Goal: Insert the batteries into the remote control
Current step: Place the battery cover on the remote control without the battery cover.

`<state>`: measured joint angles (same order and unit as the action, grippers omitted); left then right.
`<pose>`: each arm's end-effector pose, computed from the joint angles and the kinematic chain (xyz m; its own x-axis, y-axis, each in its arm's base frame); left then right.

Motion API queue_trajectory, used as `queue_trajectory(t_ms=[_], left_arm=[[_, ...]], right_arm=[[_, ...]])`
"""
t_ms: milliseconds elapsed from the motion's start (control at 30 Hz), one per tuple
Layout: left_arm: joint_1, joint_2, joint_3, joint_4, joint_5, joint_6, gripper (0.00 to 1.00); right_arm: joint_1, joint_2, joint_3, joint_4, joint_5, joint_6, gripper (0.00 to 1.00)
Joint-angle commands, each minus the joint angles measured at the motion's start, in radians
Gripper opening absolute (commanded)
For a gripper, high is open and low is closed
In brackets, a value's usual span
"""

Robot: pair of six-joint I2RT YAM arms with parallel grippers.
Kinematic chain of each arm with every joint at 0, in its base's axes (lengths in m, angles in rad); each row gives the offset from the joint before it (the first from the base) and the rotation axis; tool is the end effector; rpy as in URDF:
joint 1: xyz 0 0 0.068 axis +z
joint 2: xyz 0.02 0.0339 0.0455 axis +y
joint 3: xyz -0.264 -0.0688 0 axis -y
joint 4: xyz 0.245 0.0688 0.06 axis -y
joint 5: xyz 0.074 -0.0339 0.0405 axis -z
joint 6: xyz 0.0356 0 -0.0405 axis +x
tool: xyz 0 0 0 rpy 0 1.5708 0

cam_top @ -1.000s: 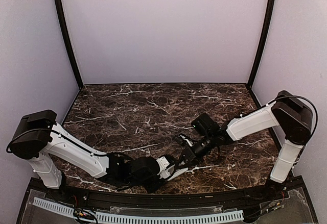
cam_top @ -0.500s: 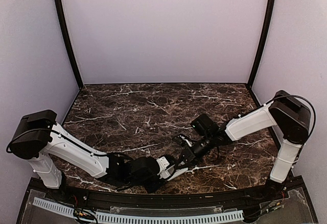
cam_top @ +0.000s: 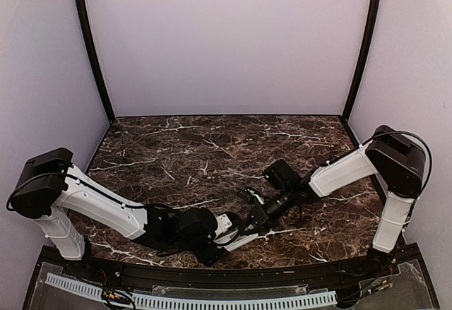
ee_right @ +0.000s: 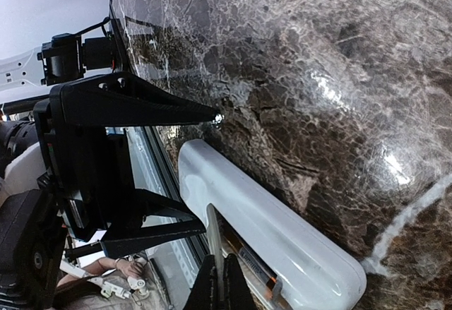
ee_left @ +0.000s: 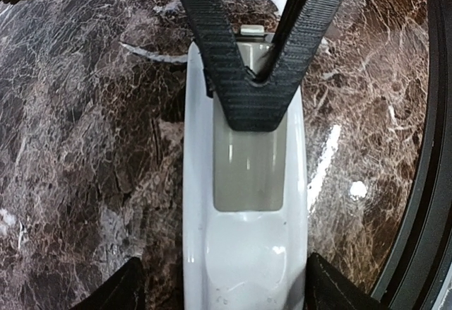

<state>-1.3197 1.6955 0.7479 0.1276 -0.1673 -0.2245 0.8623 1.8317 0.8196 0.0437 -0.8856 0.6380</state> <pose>0.0850 -0.3075 0.1318 -0.3835 0.6114 -0.6922 0.8632 0.5038 -0.0332 0.1896 0.2636 0.1131 -0.8869 -0.4558 -0.0752 -0.2960 0.4358 0.8500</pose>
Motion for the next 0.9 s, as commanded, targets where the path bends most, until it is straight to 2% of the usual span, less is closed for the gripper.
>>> queue_trajectory(t_ms=[0,233,367,600,767,867], left_arm=[[0.009,-0.032,0.014,-0.053,0.078,0.058,0.78],[0.067,-0.080,0.052,0.028,0.161,0.099,0.78],[0.081,-0.044,0.091,0.038,0.193,0.114,0.71],[0.082,0.058,0.147,0.021,0.201,0.156,0.51],[0.082,0.077,0.152,0.011,0.217,0.170,0.43],[0.082,0.085,0.152,0.000,0.212,0.173,0.41]], right_arm=[[0.030,0.061,-0.032,-0.069,0.115,0.011,0.00],[0.030,0.052,-0.052,-0.059,0.143,0.030,0.00],[0.030,0.050,-0.059,-0.047,0.149,0.035,0.00],[0.030,0.039,-0.075,-0.048,0.159,0.044,0.00],[0.030,0.038,-0.082,-0.007,0.160,0.055,0.00],[0.030,0.041,-0.083,-0.001,0.159,0.058,0.00]])
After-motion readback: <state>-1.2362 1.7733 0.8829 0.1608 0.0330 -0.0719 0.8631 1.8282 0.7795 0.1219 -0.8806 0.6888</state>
